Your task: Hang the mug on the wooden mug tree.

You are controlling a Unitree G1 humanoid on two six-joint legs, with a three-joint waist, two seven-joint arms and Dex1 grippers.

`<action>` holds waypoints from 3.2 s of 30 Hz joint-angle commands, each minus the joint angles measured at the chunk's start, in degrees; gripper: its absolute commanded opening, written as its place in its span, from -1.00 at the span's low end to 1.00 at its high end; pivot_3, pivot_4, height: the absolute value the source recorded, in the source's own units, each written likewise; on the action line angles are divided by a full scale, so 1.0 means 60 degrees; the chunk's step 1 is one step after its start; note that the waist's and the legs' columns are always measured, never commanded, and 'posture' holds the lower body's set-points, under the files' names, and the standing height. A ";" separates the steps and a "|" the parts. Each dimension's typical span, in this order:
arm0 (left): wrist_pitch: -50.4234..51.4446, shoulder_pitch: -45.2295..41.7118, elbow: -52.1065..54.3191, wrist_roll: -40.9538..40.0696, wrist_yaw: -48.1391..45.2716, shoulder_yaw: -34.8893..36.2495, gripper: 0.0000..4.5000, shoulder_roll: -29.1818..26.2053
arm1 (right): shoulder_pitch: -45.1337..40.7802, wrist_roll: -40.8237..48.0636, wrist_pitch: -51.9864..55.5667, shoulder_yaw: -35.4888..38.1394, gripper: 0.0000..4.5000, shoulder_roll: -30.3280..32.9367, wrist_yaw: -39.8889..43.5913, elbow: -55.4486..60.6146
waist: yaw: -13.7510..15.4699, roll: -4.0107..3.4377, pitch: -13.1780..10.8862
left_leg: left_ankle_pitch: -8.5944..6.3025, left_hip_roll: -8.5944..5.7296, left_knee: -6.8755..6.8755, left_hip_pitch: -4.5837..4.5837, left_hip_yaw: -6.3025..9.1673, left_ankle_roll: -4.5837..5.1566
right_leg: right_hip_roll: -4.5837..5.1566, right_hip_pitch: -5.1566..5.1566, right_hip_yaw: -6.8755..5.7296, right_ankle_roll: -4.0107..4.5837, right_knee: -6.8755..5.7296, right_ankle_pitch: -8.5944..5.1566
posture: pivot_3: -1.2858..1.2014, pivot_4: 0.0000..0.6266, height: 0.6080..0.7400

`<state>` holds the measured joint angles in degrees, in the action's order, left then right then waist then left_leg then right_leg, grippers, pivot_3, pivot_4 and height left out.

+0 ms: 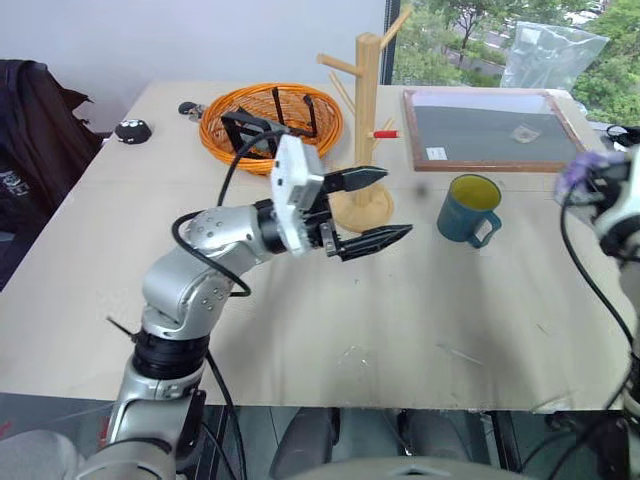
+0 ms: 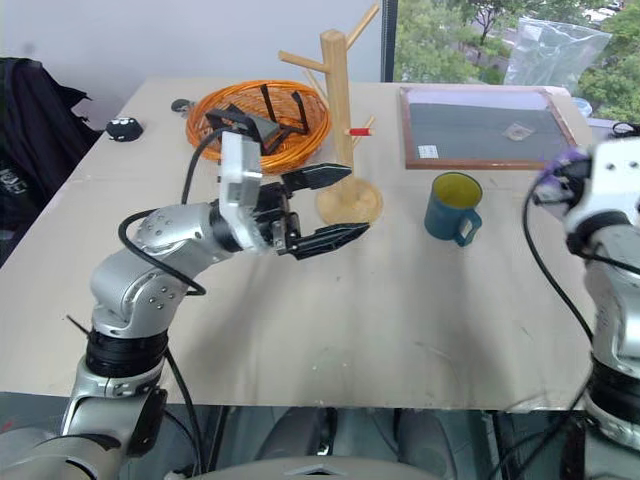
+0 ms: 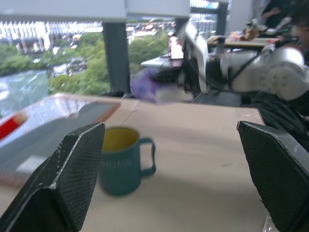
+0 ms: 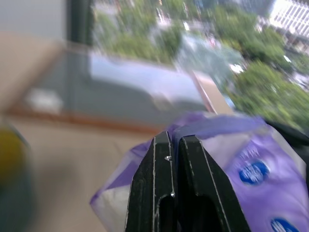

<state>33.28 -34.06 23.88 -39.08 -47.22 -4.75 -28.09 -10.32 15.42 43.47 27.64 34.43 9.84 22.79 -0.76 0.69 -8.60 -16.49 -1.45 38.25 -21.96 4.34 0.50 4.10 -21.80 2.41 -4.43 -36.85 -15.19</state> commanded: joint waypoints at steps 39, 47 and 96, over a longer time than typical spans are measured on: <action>0.0903 0.0710 0.0434 0.1941 -0.0216 -0.1095 1.00 -0.1169 | 0.0482 0.0285 -0.0258 -0.2599 0.99 -0.2421 -0.0905 0.0428 | -0.0012 0.0017 -0.0019 | 0.0009 -0.0010 0.0009 -0.0018 0.0042 -0.0015 | -0.0003 -0.0017 -0.0010 -0.0001 -0.0004 -0.0001 | 0.03 -0.52 1.00; 0.0732 0.0715 0.0347 0.2170 -0.0316 -0.1140 1.00 -0.1177 | 0.0204 -0.0329 -0.0845 -0.2994 0.99 -0.3268 -0.1344 -0.0023 | -0.0021 0.0016 -0.0020 | 0.0008 -0.0009 0.0004 -0.0007 0.0036 -0.0014 | -0.0005 -0.0009 -0.0005 -0.0001 -0.0005 -0.0001 | 0.03 -0.52 1.00; -0.1397 0.4248 0.1690 -0.0168 0.1272 0.2444 1.00 0.1113 | -0.8788 -0.0211 -0.0902 -0.7133 -0.97 0.1624 0.8522 -0.4858 | -0.0175 -0.0002 -0.0045 | 0.0005 0.0009 0.0007 -0.0007 0.0058 -0.0009 | 0.0010 -0.0003 -0.0010 0.0000 0.0012 0.0001 | 0.03 -0.52 1.00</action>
<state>27.04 -8.75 31.25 -40.63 -39.75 9.54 -21.15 -60.86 15.93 39.59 -14.81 44.31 59.72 -4.49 -1.81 0.67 -8.87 -16.47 -1.40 38.27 -22.01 4.67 0.44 4.16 -21.84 2.36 -4.43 -36.77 -15.19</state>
